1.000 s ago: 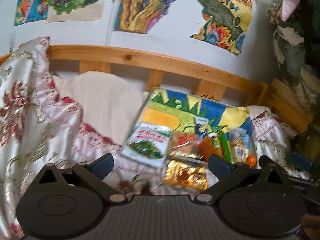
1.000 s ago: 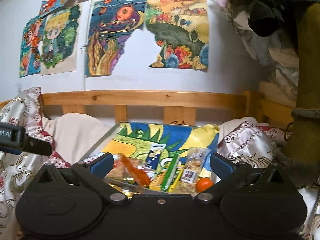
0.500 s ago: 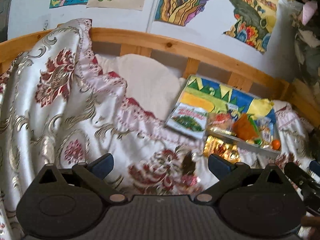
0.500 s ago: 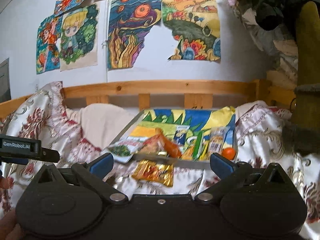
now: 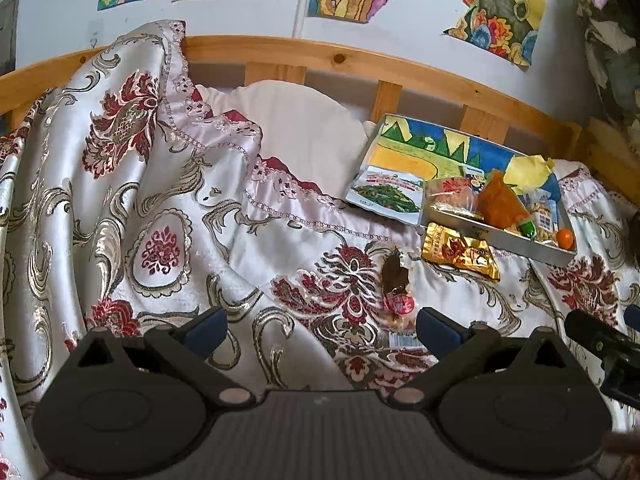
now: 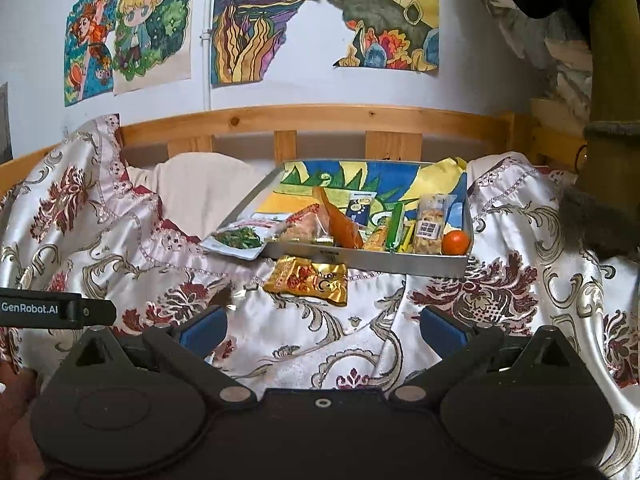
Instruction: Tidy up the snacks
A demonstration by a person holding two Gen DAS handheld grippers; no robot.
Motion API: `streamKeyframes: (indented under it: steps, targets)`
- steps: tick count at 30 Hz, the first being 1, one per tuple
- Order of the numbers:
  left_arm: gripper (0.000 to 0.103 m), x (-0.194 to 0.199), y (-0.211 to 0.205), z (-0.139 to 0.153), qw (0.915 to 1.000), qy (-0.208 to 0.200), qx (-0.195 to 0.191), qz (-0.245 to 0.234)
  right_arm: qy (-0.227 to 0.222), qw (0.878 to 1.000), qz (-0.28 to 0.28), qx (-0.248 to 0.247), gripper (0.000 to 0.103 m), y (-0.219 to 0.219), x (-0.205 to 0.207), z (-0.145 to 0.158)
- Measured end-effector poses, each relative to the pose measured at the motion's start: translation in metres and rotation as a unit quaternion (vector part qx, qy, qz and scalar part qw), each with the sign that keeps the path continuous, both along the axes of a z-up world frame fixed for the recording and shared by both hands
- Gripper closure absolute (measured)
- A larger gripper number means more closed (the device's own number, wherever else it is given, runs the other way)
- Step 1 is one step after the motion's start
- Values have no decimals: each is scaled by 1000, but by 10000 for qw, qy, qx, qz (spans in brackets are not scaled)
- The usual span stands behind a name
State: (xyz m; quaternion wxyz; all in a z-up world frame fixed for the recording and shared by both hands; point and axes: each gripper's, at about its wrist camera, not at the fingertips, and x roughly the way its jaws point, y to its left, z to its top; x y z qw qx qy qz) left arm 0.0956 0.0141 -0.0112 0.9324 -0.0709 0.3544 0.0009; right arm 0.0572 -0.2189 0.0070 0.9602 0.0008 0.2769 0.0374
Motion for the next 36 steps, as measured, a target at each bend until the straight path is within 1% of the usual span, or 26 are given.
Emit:
streamKeyframes:
  steps: [6, 11, 15, 20, 23, 27, 32, 34, 36]
  targets:
    - [1, -2, -4, -1, 9999, -27, 53, -132, 80, 10000, 6, -52, 1, 1, 1, -2]
    - [1, -1, -5, -1, 9999, -27, 50, -153, 164, 9998, 9, -88, 1, 1, 3, -4]
    - [1, 2, -5, -1, 9997, -109, 120, -203, 248, 9997, -15, -82, 1, 2, 7, -5]
    - [1, 12, -1, -4, 9998, -105, -51, -190, 343, 9993, 41, -138, 1, 5, 12, -8]
    - [1, 23, -2, -3, 9995, -91, -84, -301, 378, 9992, 65, -64, 1, 6, 16, -10]
    - [1, 39, -7, -5, 9986, -118, 1, -507, 529, 9982, 271, -76, 1, 9, 31, -14]
    - [1, 58, -13, -14, 9974, -37, -81, -716, 585, 9969, 507, -101, 1, 8, 54, -15]
    - [1, 65, -14, -20, 9969, 29, -144, -775, 497, 9964, 645, -249, 1, 7, 63, -16]
    - [1, 73, -16, -28, 9963, 111, -210, -823, 375, 9944, 821, -559, 1, 5, 73, -19]
